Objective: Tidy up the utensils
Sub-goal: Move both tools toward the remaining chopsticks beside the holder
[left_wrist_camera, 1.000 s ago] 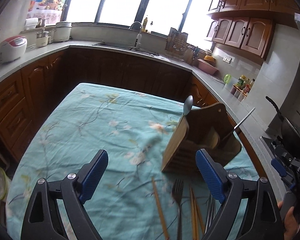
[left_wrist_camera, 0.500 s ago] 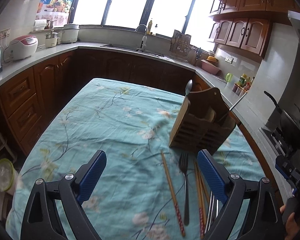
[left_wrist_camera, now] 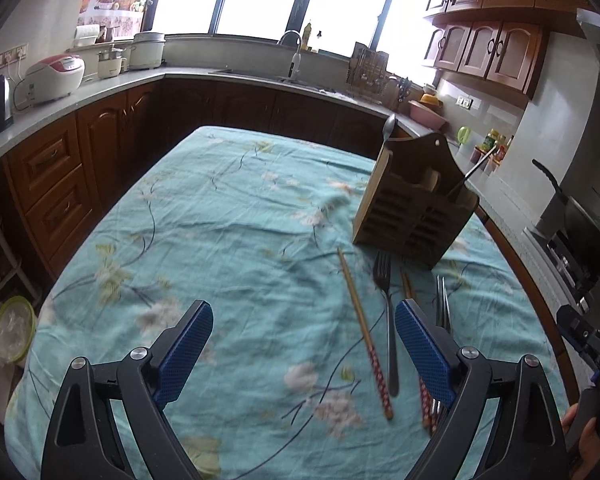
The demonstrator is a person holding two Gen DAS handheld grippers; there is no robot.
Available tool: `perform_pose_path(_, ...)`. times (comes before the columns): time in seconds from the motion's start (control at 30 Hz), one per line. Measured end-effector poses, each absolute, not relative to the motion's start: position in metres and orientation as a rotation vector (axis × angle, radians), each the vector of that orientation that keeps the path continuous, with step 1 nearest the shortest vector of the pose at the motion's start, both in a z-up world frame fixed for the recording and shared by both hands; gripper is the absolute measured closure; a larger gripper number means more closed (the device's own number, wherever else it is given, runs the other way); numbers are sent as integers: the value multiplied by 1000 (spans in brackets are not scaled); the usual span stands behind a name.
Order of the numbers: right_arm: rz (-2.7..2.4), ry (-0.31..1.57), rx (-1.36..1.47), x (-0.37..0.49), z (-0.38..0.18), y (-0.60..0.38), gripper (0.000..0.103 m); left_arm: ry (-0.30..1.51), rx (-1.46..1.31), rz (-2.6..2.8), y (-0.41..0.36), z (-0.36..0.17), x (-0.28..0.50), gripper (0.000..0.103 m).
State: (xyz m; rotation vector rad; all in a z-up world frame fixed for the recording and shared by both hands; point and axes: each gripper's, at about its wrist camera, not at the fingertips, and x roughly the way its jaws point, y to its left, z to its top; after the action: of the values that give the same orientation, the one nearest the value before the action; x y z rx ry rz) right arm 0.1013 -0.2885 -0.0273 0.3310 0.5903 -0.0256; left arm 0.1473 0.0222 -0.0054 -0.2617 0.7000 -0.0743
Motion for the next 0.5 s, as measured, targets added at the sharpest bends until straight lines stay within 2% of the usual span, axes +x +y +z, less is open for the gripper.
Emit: perform_pose_path(0.5, -24, 689, 331, 109, -57, -279, 1, 776, -227, -71, 13, -22, 170, 10)
